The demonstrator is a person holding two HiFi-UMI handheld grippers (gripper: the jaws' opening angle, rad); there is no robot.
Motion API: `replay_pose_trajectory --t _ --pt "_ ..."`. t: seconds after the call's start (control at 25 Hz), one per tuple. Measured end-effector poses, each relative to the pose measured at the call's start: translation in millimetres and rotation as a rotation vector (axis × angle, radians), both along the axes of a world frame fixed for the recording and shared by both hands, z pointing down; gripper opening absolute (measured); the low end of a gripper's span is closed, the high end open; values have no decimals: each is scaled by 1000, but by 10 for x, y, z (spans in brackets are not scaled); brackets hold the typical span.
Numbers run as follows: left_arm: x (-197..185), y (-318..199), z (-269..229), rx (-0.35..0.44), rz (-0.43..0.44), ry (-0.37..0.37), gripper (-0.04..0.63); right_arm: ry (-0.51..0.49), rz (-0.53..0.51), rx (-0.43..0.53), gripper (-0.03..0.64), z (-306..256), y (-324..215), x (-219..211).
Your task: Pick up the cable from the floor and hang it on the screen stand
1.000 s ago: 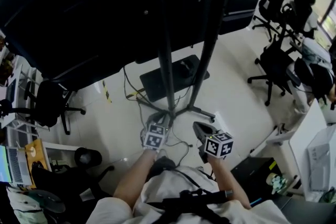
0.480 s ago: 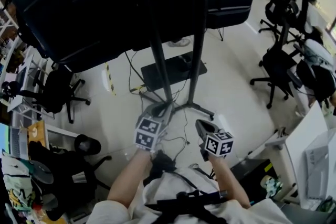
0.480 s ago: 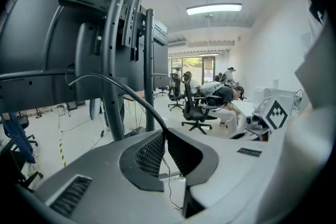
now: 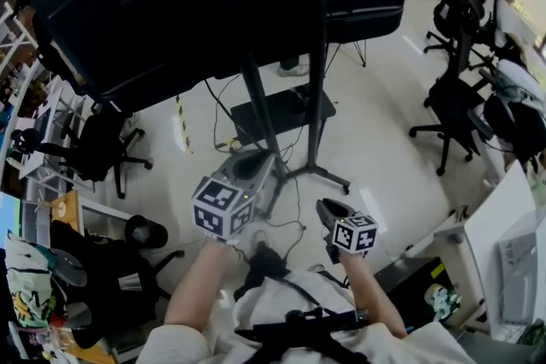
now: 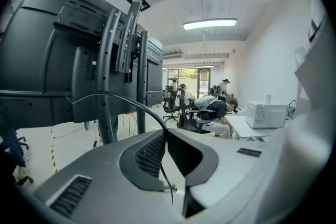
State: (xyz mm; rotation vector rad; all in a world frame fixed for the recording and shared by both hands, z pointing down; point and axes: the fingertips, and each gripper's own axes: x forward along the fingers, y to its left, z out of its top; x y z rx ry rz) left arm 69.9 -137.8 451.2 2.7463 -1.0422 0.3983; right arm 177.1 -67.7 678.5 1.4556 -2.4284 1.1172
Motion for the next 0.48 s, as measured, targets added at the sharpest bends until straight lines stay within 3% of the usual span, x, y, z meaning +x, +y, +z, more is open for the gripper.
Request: replay_pose_trajectory --t 0.48 --pt "62 -151 -968 120 124 55 17 -51 12 -8 123 -34 -349 -163"
